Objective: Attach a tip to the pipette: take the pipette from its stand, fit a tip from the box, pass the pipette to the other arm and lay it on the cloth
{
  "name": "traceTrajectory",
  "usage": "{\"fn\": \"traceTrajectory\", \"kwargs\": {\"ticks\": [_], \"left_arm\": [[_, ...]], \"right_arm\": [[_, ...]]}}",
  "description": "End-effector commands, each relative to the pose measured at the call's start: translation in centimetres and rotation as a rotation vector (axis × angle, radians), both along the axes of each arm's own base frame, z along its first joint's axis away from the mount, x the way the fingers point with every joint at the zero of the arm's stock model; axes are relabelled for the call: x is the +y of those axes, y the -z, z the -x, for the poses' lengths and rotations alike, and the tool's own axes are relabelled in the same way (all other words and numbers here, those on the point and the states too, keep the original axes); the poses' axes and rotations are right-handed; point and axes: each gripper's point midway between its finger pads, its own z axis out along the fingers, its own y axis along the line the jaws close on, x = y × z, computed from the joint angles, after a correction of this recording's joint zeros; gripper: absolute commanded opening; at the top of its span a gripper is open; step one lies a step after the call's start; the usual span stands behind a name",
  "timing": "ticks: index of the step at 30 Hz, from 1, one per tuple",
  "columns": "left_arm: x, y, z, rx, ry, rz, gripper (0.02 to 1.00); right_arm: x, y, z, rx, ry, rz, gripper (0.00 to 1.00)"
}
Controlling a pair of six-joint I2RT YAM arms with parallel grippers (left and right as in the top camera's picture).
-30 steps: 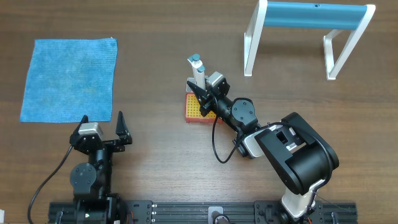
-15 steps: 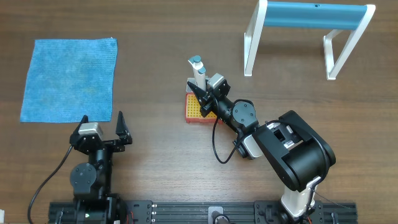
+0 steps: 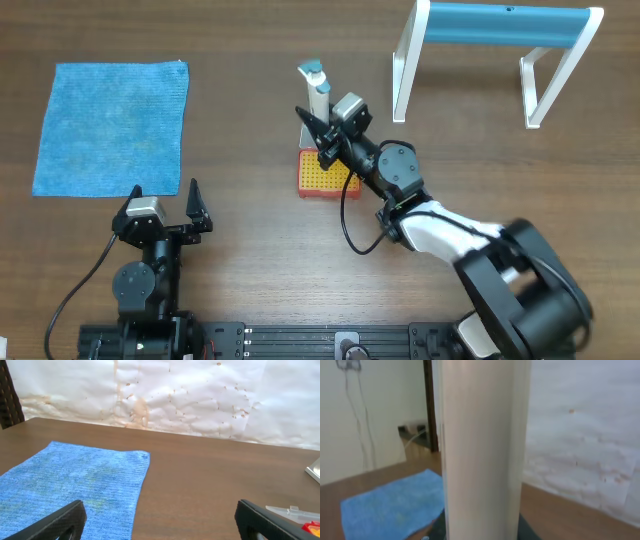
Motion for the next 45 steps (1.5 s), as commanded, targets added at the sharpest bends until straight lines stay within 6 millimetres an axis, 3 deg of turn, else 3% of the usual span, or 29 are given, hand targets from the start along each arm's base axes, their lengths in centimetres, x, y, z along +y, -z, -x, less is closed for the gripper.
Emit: {"fn": "traceTrajectory", "kwargs": {"ticks": [1, 3, 11, 16, 20, 38, 39, 40, 41, 43, 45], "left_arm": [[0.3, 0.1, 0.0, 0.003, -0.016, -0.013, 0.961], [0.3, 0.1, 0.0, 0.003, -0.016, -0.013, 0.961], [0.3, 0.1, 0.0, 0.003, -0.016, -0.013, 0.961], [0.3, 0.1, 0.0, 0.003, -0.016, -0.013, 0.961], [0.3, 0.1, 0.0, 0.003, -0.016, -0.013, 0.963], [0.3, 0.1, 0.0, 0.003, -0.016, -0.013, 0.961], [0.0, 0.0, 0.0, -0.005, 0.003, 0.004, 0.961], [-2.0, 0.0, -0.1, -0.006, 0.111, 0.124, 0.961], [-5.4, -0.5, 0.4, 0.000, 0.294, 0.341, 0.961], [-11.7, -1.3, 3.2, 0.171, 0.643, 0.824, 0.961], [-13.8, -1.2, 5.0, 0.313, 0.759, 0.998, 0.961]], "right_arm": [[-0.8, -4.5, 1.8, 0.011, -0.014, 0.017, 0.080], [-2.1, -6.1, 3.9, 0.105, -0.014, 0.072, 0.082], [-5.4, -4.2, 9.5, 0.345, -0.015, 0.196, 0.080], [-7.6, -6.4, 12.7, 0.312, -0.002, 0.177, 0.077], [-9.7, -5.6, 12.2, 0.341, 0.122, 0.202, 0.084], [-9.7, -5.8, 12.1, 0.388, 0.130, 0.132, 0.080], [-9.7, -5.8, 12.1, 0.397, 0.131, 0.123, 0.080], [-9.7, -5.8, 12.1, 0.397, 0.131, 0.123, 0.080], [-9.7, -5.8, 12.1, 0.398, 0.131, 0.122, 0.080], [-9.7, -5.8, 12.1, 0.434, 0.133, 0.082, 0.080], [-9.7, -5.8, 12.1, 0.507, 0.138, -0.001, 0.080]]}}
